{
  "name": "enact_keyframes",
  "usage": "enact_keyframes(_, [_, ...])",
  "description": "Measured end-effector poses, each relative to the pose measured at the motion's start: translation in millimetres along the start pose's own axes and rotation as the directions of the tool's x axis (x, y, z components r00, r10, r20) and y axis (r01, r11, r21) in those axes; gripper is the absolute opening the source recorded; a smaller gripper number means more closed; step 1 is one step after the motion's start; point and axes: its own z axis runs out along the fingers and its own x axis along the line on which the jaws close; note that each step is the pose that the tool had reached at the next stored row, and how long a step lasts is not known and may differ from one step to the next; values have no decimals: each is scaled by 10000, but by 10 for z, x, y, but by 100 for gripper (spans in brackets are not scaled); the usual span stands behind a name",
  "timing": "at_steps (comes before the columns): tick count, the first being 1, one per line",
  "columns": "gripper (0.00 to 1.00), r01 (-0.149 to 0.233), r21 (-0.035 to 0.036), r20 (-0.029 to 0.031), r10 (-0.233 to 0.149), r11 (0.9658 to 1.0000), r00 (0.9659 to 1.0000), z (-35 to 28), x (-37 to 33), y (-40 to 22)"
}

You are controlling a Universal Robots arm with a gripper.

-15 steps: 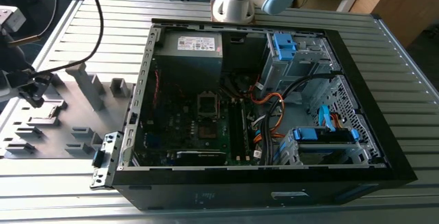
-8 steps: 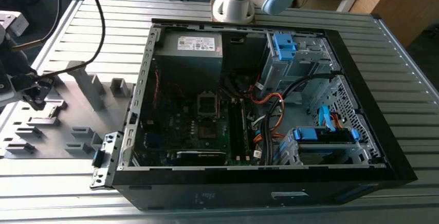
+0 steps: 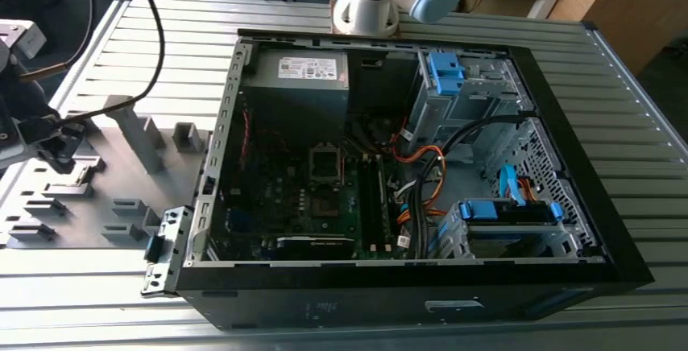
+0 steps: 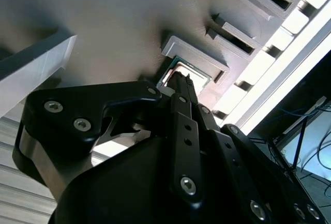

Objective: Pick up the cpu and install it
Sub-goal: 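Pick up the cpu and move it towards the insertion slot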

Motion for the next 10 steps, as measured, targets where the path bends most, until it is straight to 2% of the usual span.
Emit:
enact_keyframes(2, [11, 1, -1, 31, -1, 10000, 10000, 10, 3, 11])
enact_keyframes(5, [11, 2, 11, 34, -2, 10000, 10000, 19, 13, 42])
enact_keyframes(10, [11, 2, 77, 33, -2, 10000, 10000, 43, 54, 43])
